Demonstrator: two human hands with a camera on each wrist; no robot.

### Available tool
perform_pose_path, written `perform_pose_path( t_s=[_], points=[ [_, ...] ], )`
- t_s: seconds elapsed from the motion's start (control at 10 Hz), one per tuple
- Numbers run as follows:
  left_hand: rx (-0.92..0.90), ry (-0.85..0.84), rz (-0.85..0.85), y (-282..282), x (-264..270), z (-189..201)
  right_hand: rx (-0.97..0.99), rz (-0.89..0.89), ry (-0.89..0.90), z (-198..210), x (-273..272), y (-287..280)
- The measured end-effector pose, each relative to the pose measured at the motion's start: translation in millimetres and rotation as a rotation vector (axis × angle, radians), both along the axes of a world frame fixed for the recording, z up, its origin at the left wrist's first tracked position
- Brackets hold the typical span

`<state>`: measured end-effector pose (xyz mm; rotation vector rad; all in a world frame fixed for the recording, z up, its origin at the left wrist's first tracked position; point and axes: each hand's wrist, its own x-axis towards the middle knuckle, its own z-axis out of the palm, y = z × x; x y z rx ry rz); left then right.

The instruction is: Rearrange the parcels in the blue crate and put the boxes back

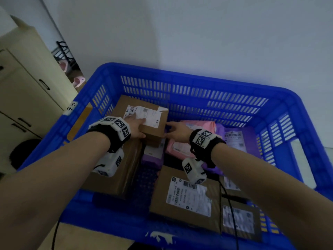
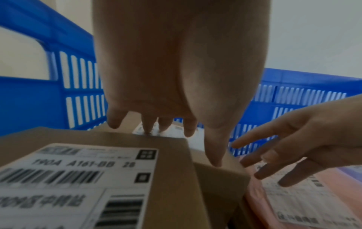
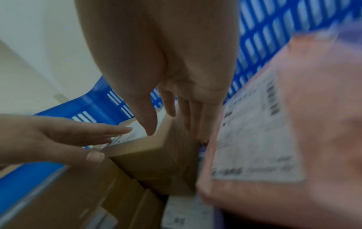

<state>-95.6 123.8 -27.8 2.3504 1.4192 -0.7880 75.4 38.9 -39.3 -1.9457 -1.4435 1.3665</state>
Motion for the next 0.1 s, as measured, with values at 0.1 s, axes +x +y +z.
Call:
perform_pose_path(
  t_s=[0.1],
  points=[
    [0.001, -0.029, -0.005, -3.7, 2.0, 4.1, 0.027, 0.029, -0.145, 13.2, 10.3, -13.6]
  ],
)
